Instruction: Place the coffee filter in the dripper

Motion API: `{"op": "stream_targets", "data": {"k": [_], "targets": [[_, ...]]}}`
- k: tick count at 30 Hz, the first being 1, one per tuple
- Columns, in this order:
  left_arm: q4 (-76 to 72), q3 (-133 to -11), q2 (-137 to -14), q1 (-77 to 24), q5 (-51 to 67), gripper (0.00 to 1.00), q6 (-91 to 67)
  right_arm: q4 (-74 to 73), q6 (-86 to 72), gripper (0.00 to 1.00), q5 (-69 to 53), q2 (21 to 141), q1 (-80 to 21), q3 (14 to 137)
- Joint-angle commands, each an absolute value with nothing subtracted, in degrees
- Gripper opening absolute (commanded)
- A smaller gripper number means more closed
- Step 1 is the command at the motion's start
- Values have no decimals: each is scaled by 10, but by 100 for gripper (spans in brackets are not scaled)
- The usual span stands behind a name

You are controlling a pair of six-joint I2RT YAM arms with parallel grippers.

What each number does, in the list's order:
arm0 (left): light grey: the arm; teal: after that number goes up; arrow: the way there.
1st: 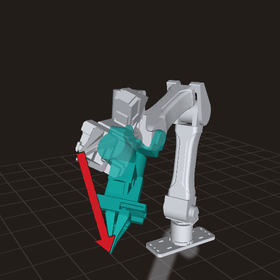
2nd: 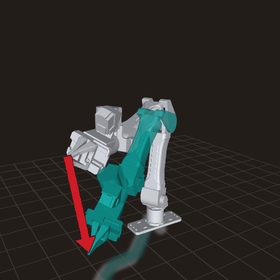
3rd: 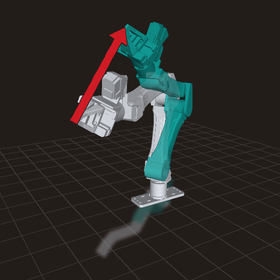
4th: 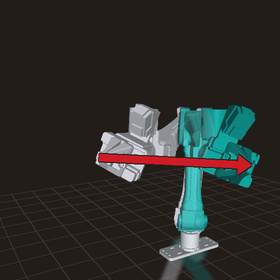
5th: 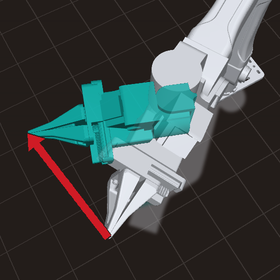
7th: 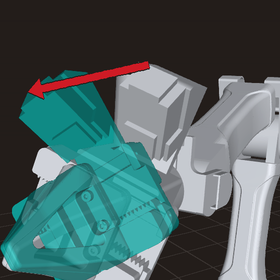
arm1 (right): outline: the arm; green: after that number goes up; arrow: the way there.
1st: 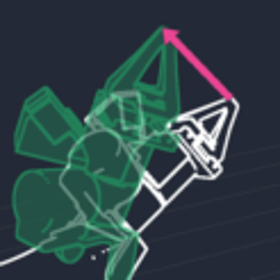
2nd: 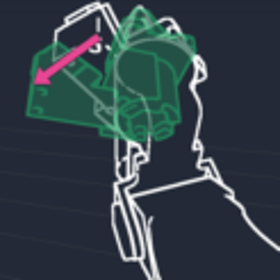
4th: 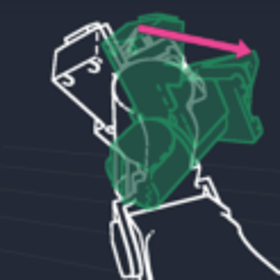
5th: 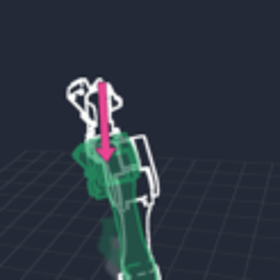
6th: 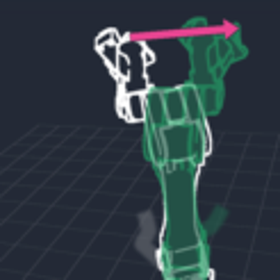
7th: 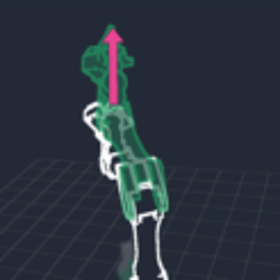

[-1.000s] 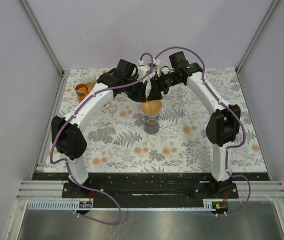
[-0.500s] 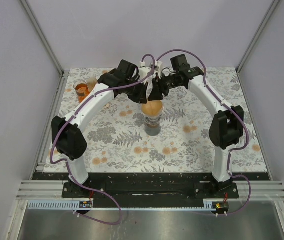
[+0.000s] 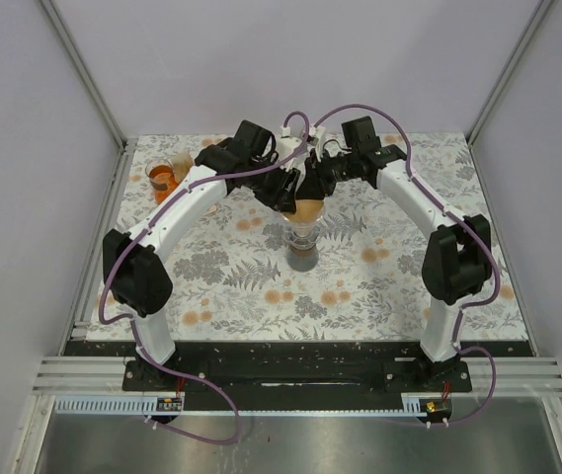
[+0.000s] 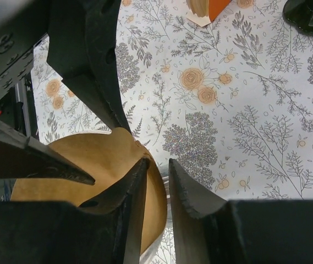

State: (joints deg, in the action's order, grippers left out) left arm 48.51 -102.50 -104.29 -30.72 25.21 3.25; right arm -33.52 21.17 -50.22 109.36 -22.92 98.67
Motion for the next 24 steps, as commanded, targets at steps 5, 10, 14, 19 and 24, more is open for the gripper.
{"op": "stream_targets", "data": {"k": [5,10,14,19,24], "targets": [[416,-1034,-1034,-293,316,54,3,-303,260,30,-501,1041,-250,924],[417,-1025,-1040,-294,330,55,3,-245,246,29,-491,993,-252,883],[418,-1023,-1044,-294,324,55,-15,-196,236,30,-494,962,-256,843],[417,-1018,-1047,-299,330,50,-11,-178,231,31,-486,955,-263,823],[417,-995,-1038,-304,332,48,-4,-169,227,31,-480,948,-263,817]]}}
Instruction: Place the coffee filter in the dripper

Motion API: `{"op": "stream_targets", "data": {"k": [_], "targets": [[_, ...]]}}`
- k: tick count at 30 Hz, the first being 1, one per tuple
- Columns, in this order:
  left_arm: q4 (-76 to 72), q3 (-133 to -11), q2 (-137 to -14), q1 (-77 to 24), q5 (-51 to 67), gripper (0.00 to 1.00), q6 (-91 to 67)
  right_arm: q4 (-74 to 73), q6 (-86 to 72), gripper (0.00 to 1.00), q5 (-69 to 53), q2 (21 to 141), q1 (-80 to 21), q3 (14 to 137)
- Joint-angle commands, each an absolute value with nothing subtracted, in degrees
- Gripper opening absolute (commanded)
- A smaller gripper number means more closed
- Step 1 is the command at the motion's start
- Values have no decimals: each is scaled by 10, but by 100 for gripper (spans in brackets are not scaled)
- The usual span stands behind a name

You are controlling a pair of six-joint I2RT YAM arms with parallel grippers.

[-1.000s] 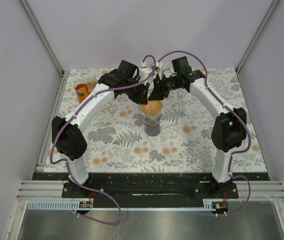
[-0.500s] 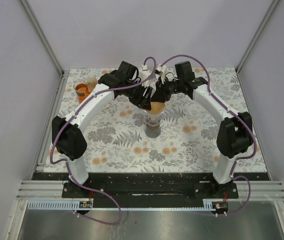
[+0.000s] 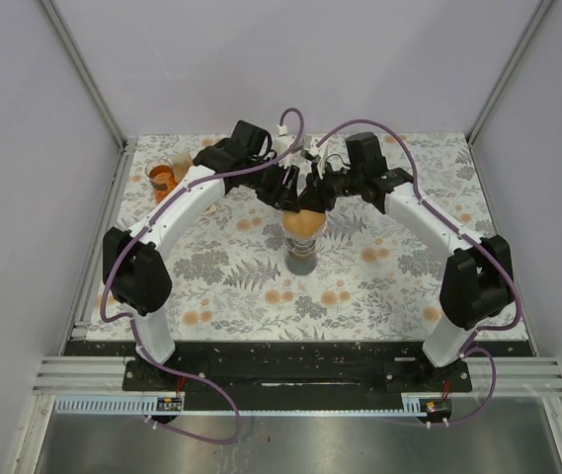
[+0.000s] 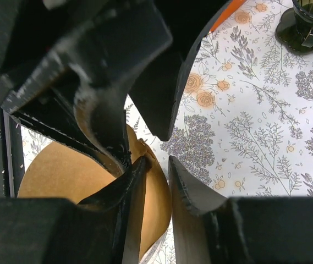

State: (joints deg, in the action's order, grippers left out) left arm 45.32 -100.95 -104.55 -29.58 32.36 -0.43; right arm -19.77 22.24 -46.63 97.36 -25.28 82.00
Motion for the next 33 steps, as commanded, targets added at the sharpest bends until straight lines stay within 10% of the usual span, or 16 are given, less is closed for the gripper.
{"op": "stream_targets", "data": {"k": [1,8,18,33], "targets": [[417,-991,-1035,-304,330,48,-4,-167,228,31,-476,947,-263,816],[428,-977,-1020,-304,347,47,27,-164,229,32,-459,936,-263,809],[429,-978,-1021,-303,340,8,24,-159,218,38,-450,921,-263,810],[425,-978,-1020,-310,312,0,7,-173,141,82,-304,824,-261,773]]}}
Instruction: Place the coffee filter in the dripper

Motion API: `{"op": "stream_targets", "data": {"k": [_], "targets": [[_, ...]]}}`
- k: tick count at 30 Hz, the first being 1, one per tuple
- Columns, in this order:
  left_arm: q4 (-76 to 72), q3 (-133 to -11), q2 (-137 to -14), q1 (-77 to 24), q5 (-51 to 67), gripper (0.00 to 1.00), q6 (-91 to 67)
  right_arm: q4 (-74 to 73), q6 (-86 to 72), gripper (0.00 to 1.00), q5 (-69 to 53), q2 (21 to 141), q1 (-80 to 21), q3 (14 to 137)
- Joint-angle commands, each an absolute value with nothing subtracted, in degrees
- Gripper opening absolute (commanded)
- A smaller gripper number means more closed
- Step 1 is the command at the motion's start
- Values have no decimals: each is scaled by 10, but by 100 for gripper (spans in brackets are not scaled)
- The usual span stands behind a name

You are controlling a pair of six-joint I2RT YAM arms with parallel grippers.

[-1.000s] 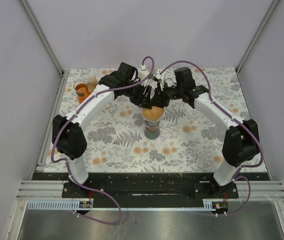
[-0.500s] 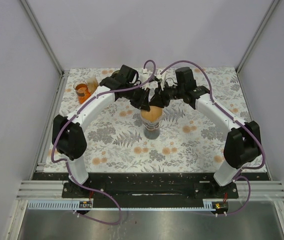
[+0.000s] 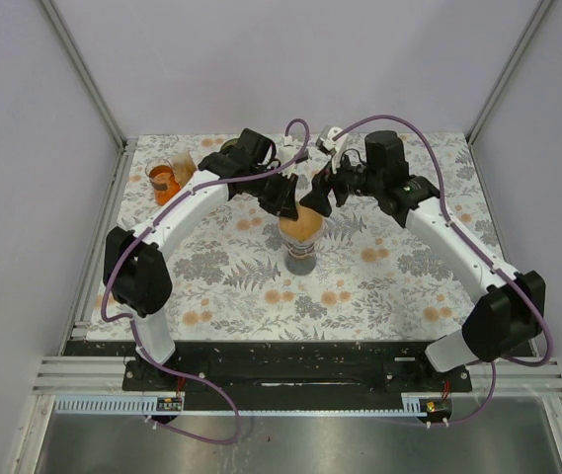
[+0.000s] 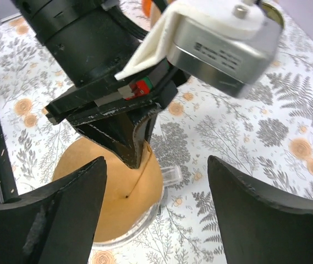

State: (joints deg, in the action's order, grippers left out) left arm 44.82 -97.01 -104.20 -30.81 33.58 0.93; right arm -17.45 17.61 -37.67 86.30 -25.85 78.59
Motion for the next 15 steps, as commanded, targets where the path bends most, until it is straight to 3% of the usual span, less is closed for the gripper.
{"op": "stream_targets", "data": {"k": [1,6,8,11,15], "targets": [[425,-976,-1020,-311,314,0,7,-181,124,83,-284,816,-261,771],[421,-981,-1017,-311,317,19,8,-249,19,87,-193,815,-262,775],[422,-983,-1016,-311,319,26,8,-253,-23,89,-207,814,-262,761],[421,-988,-1016,-311,329,32,10,-243,-54,92,-240,814,-262,746],[412,-994,-1015,-314,337,37,9,-227,-60,88,-232,815,-263,736]]}}
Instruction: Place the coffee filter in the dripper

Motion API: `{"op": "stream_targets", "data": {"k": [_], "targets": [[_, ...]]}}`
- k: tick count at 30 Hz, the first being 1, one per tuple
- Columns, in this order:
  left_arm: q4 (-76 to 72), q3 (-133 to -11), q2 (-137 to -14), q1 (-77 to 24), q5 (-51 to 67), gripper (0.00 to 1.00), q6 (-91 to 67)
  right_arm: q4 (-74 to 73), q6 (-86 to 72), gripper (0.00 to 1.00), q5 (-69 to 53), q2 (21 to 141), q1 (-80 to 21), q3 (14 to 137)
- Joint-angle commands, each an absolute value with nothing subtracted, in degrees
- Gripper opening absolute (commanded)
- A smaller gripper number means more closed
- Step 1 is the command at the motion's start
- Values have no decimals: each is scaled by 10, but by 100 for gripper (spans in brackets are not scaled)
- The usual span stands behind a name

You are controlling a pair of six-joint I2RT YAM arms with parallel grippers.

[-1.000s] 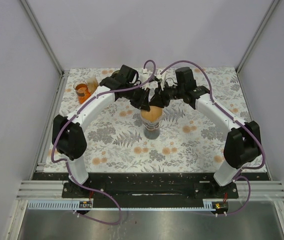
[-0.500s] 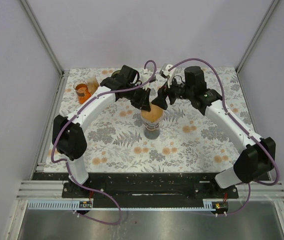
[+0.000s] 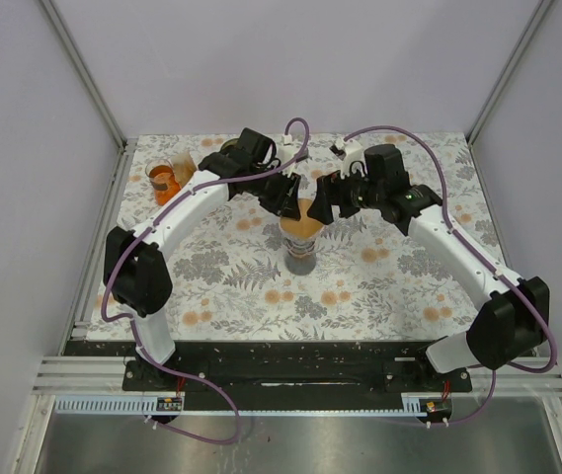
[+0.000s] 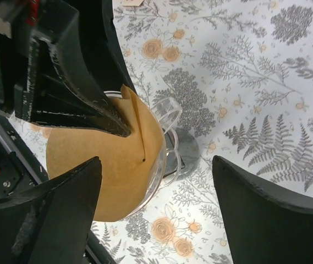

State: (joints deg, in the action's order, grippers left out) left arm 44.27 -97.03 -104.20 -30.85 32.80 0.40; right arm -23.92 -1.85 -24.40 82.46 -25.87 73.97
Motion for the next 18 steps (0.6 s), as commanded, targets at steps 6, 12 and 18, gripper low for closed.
{"op": "stream_targets", "data": {"k": [6,12,18], "targets": [[410,-999,-1027,-318,333,38,15,-224,-58,83,-248,831,-265,743],[410,-1005,-1040,-330,332,38,21,-219,-55,72,-246,847,-272,743],[410,-995,-1027,-332,309,0,41,-221,-48,71,-240,846,-277,740]]}}
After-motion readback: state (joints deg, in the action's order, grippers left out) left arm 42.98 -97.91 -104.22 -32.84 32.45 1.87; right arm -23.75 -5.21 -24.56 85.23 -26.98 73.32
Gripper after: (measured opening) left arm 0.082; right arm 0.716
